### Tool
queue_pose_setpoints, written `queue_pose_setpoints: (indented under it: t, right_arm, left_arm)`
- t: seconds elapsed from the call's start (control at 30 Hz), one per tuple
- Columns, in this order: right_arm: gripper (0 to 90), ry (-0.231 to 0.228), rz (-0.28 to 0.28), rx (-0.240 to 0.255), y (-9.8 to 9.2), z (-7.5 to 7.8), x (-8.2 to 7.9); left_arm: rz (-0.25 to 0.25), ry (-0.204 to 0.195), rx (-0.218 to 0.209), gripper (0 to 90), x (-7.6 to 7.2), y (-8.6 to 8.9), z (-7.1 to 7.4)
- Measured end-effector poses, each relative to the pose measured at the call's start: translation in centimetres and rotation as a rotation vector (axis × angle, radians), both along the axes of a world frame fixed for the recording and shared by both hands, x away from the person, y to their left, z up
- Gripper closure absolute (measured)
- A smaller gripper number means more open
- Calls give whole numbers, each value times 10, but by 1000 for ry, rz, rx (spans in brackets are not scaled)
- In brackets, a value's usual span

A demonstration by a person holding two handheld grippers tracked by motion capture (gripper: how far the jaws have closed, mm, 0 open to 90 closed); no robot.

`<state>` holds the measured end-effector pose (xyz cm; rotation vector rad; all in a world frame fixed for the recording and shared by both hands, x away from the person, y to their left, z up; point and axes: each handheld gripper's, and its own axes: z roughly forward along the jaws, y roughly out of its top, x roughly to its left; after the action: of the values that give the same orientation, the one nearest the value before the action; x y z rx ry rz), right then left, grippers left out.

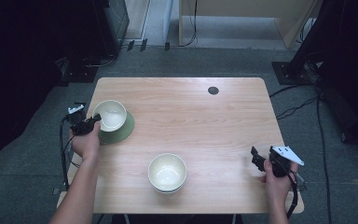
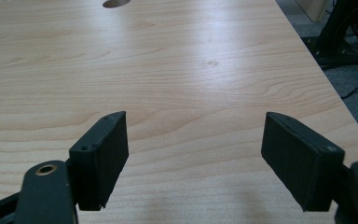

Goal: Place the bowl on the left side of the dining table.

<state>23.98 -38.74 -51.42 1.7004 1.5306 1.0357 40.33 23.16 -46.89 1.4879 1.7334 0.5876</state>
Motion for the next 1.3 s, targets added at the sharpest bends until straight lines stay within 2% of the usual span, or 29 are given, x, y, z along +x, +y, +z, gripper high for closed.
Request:
queue_pose_setpoints:
  t: [0.13,0.37,0.47,0.67,0.83,0.9,1.0,1.07,1.17,1.3]
  right_arm:
    - [230,0,2,-2,0,-1,1]
    - [231,4,-6,6,-3,-1,1]
    - [231,3,-7,7,-3,-1,1]
    - [231,4,-12,17,-3,0,0]
    - [231,6,-3,25,-3,-1,1]
    - [231,11,-7,26,-3,-1,0]
    - [231,9,-7,29,-3,-1,0]
    - [231,5,-9,29,-4,-1,0]
    - [231,7,-10,31,-4,-1,0]
    - [232,11,-10,28,-4,-1,0]
  left_arm:
    - [8,31,6,835,6,-3,0]
    - [37,86,-14,835,10,1,-3]
    - [17,97,-35,834,12,3,-9]
    - [26,120,-72,833,14,7,-11]
    - [43,115,-73,820,15,11,-14]
    - [35,108,-93,790,16,11,-13]
    - [26,119,-84,769,16,11,-13]
    - [23,124,-84,704,16,12,-14]
    - [12,116,-82,677,13,13,-13]
    - [14,70,-104,474,8,17,-9]
